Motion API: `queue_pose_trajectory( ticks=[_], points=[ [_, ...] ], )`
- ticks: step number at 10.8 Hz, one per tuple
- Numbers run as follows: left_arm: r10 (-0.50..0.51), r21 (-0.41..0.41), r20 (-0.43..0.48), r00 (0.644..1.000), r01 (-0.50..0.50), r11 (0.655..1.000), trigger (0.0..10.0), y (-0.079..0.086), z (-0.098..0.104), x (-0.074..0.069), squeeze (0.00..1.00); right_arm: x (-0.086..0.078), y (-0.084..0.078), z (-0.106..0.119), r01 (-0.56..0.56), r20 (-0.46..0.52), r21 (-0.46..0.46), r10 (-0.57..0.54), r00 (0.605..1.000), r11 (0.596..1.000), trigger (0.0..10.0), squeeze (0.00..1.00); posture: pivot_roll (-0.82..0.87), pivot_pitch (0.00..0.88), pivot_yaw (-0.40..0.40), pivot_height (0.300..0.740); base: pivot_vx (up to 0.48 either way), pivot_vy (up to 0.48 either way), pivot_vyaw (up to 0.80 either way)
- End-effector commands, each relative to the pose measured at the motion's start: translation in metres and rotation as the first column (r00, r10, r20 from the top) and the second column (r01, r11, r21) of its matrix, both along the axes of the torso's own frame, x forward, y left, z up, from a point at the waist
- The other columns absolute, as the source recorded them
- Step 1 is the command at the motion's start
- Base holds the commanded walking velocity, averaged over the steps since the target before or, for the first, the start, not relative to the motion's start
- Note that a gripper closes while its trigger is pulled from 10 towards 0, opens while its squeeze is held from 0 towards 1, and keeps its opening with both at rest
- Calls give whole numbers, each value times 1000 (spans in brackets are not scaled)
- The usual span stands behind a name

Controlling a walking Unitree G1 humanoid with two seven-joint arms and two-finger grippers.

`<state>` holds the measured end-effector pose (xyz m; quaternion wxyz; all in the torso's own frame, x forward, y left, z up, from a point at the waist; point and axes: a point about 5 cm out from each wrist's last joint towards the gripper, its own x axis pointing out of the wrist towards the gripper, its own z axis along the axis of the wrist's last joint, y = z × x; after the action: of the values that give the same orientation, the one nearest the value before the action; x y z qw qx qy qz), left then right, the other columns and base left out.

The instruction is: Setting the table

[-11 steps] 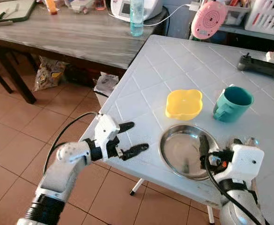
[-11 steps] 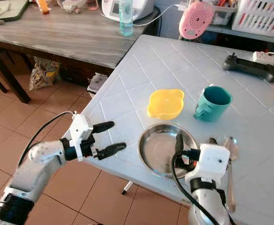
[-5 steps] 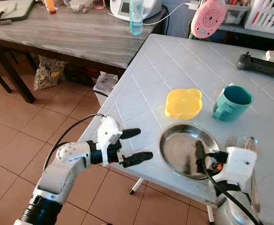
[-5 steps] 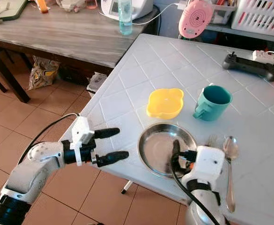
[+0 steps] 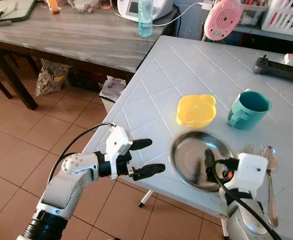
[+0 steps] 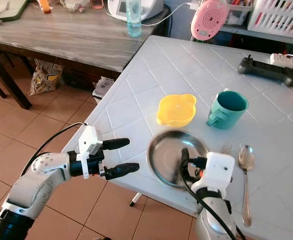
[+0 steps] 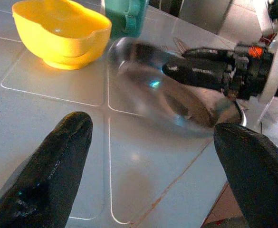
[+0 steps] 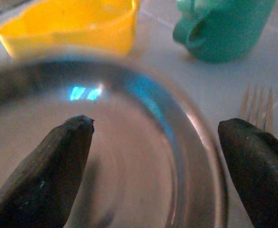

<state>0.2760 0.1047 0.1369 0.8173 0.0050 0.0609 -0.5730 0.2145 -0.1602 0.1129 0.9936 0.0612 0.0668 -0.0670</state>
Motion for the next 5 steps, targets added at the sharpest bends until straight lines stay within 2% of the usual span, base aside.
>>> queue_pose_trajectory(
  ticks=[1, 5],
  points=[
    [-19, 10, 14, 1000, 19, 1000, 10000, -4, 4, -2, 0, -5, -3, -9, 25, -51, 33, -24, 998, 999, 10000, 0, 34, 145, 0, 740, 0, 0, 0],
    [-32, 16, 13, 999, 31, 999, 10000, -2, 4, -13, 0, -5, -6, -4, 46, -31, 70, -44, 999, 996, 10000, 0, 37, 143, 4, 740, 0, 0, 0]
  ],
)
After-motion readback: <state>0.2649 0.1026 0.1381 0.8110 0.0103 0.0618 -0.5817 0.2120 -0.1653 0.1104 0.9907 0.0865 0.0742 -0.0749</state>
